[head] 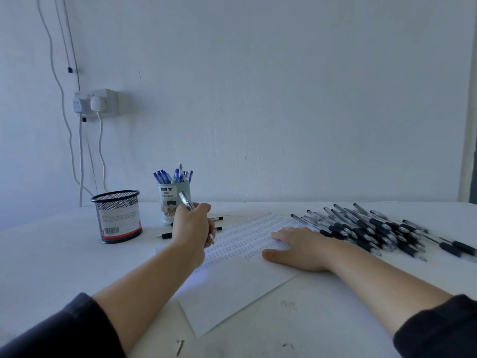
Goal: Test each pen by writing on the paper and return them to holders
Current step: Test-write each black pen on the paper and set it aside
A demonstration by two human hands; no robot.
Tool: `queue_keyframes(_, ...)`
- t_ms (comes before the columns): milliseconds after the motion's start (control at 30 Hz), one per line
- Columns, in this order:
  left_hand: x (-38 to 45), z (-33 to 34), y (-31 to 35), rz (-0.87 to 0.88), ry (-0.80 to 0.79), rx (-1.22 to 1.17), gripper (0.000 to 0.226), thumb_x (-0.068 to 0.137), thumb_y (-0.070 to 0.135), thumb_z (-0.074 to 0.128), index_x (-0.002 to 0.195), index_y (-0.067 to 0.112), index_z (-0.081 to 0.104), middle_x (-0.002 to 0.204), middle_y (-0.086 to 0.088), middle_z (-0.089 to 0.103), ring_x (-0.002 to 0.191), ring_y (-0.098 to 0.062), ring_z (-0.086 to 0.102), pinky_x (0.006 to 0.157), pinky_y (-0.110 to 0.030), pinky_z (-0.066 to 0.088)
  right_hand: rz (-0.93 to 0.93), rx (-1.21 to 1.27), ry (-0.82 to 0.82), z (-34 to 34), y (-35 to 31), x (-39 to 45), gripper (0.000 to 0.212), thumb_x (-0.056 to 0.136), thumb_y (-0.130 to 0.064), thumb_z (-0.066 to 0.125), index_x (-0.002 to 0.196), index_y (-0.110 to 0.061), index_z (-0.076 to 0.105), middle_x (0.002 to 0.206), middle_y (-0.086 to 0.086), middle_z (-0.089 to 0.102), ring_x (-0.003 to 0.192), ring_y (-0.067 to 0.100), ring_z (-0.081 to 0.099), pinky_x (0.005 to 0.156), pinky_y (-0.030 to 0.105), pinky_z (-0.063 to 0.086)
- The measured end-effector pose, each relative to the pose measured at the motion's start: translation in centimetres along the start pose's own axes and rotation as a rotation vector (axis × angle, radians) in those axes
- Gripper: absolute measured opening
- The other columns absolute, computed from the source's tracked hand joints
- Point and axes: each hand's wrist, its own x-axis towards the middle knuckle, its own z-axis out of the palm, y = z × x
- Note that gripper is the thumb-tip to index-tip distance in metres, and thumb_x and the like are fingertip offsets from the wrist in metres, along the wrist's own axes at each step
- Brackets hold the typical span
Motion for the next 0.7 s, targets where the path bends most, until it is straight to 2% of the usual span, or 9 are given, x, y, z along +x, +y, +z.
queue_keyframes(133,0.1,-0.1,-0.2,0.008,-0.014,-0.025,0.023,0.102,0.030,0.034,0.088,0.016,0.045,0.053,-0.006,0.044,0.035,-0.013,0.033,0.033,-0.019,0.025,-0.015,0.036,0.008,-0.3,-0.3,-0.4,0.068,0.088,-0.066,0.038,0.144,-0.027,0.034,0.153,-0.006,0.030,0.142,0.019,0.023,0.117,0.042,0.017)
queue_keyframes(267,-0.1,-0.2,0.0,-0.001,-0.011,-0.026,0.019,0.097,0.018,0.034,0.083,0.014,0.046,0.051,-0.004,0.043,0.038,-0.014,0.033,0.032,-0.019,0.024,-0.024,0.065,0.002,-0.7,-0.6,-1.0,0.066,0.088,-0.063,0.041,0.141,-0.025,0.038,0.151,-0.007,0.033,0.141,0.018,0.025,0.116,0.040,0.019)
queue_keyframes(400,-0.2,-0.3,-0.1,-0.028,-0.028,-0.067,0.026,0.096,0.026,0.037,0.077,0.011,0.044,0.049,-0.002,0.039,0.038,-0.012,0.030,0.035,-0.019,0.024,-0.017,0.109,-0.004,-0.9,-0.6,-1.2,0.067,0.086,-0.063,0.046,0.143,-0.029,0.036,0.152,-0.009,0.030,0.142,0.016,0.022,0.116,0.037,0.020)
queue_keyframes(533,-0.2,-0.3,-0.1,-0.008,-0.028,-0.071,0.028,0.096,0.024,0.040,0.071,0.012,0.044,0.047,-0.001,0.039,0.040,-0.012,0.030,0.038,-0.022,0.024,-0.006,0.147,-0.008,-0.8,-0.5,-1.2,0.069,0.084,-0.064,0.049,0.144,-0.032,0.034,0.154,-0.009,0.028,0.143,0.014,0.019,0.116,0.036,0.019)
queue_keyframes(700,-0.3,-0.1,-0.1,0.023,-0.010,-0.044,0.032,0.097,0.027,0.048,0.068,0.011,0.050,0.060,-0.002,0.041,0.051,-0.013,0.034,0.048,-0.024,0.030,0.001,0.166,-0.001,-0.7,-0.3,-0.9,0.071,0.082,-0.066,0.051,0.142,-0.033,0.036,0.153,-0.008,0.029,0.143,0.015,0.022,0.116,0.037,0.020)
